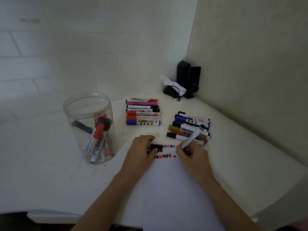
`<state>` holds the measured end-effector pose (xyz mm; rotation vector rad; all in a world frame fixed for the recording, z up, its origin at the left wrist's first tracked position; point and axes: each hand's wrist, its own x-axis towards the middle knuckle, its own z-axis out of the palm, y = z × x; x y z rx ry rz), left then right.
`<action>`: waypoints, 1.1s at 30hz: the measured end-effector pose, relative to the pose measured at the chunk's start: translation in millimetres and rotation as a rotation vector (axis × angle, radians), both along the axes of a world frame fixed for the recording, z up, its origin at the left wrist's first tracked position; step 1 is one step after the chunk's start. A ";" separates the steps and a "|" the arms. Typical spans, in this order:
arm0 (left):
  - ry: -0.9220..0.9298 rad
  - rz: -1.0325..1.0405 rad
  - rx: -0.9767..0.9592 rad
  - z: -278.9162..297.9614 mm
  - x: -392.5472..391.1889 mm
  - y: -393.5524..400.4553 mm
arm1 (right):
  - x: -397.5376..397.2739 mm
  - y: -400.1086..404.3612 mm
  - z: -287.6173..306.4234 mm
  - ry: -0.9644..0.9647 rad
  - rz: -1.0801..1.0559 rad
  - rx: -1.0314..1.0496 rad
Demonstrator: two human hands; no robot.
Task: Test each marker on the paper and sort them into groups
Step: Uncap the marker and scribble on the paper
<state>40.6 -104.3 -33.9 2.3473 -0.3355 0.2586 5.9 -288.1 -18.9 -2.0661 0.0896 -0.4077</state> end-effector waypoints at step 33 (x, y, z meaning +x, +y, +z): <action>0.123 -0.164 -0.514 17.1 -7.1 18.6 | 1.3 37.0 36.2 0.190 0.125 0.540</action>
